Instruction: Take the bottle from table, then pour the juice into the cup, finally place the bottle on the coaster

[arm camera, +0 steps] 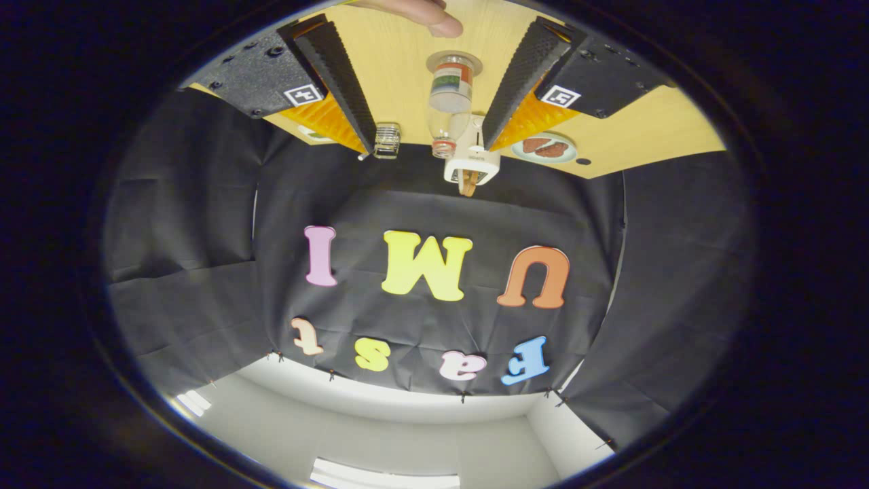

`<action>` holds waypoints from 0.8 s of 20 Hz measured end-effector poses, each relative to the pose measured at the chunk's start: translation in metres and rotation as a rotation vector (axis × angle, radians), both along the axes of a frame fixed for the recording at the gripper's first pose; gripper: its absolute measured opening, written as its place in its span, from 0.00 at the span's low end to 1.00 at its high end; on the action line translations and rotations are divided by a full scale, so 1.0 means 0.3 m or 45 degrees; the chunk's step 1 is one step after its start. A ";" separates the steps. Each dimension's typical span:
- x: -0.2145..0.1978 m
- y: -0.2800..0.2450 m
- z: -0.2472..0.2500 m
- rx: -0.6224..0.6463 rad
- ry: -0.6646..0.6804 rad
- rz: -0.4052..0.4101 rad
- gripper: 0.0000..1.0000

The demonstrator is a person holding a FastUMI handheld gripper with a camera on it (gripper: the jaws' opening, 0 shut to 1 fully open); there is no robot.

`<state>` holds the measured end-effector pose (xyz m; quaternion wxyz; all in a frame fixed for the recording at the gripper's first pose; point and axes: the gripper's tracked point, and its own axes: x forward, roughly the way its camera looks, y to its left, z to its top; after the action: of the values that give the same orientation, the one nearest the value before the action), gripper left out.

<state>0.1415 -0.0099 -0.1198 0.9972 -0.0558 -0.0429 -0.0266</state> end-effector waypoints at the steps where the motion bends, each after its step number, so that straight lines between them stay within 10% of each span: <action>1: -0.047 -0.005 0.018 0.017 0.007 -0.002 1.00; 16: -0.499 -0.129 0.200 0.152 0.067 -0.067 1.00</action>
<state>-0.0082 -0.0487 -0.0598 0.9985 0.0022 -0.0136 -0.0538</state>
